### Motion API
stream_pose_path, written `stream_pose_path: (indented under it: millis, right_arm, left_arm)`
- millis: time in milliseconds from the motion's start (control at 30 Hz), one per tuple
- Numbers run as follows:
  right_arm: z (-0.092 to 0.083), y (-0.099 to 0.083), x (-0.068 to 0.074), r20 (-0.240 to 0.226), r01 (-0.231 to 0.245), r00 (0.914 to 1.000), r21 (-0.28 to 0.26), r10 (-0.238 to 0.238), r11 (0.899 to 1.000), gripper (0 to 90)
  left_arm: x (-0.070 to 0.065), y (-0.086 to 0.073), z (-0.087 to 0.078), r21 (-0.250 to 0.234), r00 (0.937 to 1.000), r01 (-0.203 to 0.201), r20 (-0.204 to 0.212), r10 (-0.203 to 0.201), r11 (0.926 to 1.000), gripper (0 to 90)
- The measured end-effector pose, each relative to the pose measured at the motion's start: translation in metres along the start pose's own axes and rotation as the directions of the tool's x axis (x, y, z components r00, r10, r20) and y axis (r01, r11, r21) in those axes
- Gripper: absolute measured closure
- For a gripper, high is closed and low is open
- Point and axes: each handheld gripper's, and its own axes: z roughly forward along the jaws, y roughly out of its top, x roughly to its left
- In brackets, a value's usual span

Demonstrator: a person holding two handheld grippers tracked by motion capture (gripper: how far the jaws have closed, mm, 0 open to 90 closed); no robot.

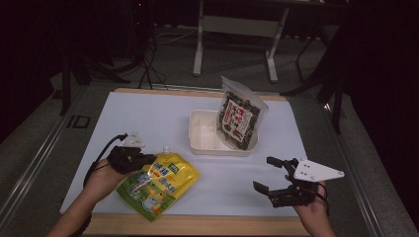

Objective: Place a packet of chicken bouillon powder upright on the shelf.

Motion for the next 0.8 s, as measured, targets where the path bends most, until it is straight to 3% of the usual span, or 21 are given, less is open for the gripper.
stream_pose_path:
  millis: [233,433,767,800]
  right_arm:
    - [0.008,0.000,0.003,-0.017,-0.024,0.9995,0.091,0.026,0.996,10.9]
    - [0.012,-0.001,0.005,-0.032,-0.046,0.9983,0.072,0.049,0.996,10.6]
    - [0.022,0.006,0.010,-0.084,-0.030,0.9958,0.056,0.034,0.998,13.1]
    - [0.024,0.007,0.011,-0.086,-0.025,0.9958,0.058,0.030,0.998,13.3]
  left_arm:
    - [-0.017,0.008,-0.015,-0.058,0.9992,-0.024,0.031,0.026,0.9980,90.0]
    - [-0.028,0.014,-0.029,-0.125,0.9980,-0.031,0.051,0.038,0.9916,90.0]
    - [-0.049,0.030,-0.040,-0.232,0.9890,-0.057,0.120,0.087,0.9711,90.0]
    - [-0.052,0.032,-0.040,-0.235,0.9908,-0.080,0.088,0.103,0.9687,90.0]
